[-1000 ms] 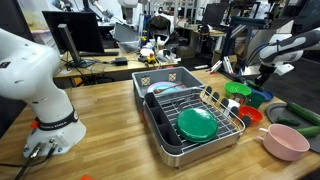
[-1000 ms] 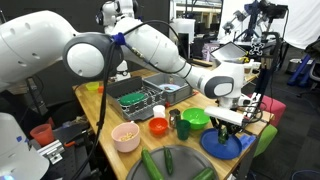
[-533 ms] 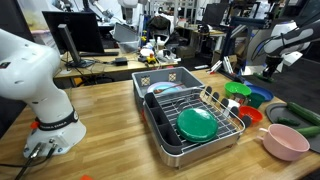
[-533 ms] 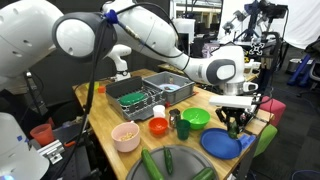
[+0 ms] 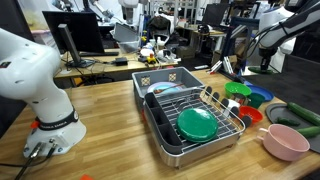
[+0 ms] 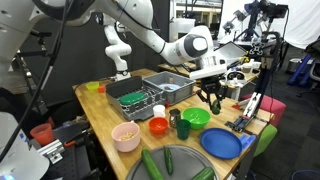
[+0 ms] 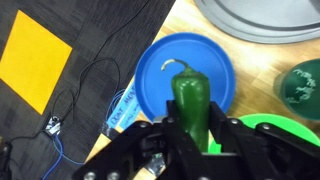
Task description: Put the pepper on the blue plate into the green bowl
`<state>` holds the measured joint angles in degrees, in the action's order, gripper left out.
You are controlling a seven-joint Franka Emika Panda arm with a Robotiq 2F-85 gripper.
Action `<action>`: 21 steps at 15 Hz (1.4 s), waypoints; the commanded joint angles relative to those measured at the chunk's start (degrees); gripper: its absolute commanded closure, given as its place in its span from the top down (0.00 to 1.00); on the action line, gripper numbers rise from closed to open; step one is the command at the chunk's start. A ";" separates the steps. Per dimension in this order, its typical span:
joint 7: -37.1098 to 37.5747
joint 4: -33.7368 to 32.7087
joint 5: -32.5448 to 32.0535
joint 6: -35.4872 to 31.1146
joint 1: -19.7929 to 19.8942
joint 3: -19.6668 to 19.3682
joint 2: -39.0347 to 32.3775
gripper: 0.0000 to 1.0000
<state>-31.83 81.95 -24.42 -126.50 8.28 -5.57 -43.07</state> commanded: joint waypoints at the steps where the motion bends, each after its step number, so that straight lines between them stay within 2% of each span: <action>1: -2.37 13.83 -4.20 -1.76 -2.52 0.61 8.73 0.09; 4: -2.01 18.99 -7.61 -0.41 -5.23 1.05 11.23 0.09; 7: -0.17 20.03 -9.74 -1.66 -6.90 1.68 10.24 0.09; 10: 1.64 18.50 -12.71 -4.41 -8.13 1.75 7.50 0.09; 14: 5.77 15.16 -19.42 -12.12 -8.37 0.25 2.04 0.09; 18: 8.25 9.62 -24.56 -13.34 -8.69 -1.53 -3.89 0.09; 21: 7.46 6.50 -25.54 -12.24 -8.58 -0.79 -6.12 0.11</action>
<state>-24.54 91.56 -48.11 -139.54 0.13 -6.35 -47.32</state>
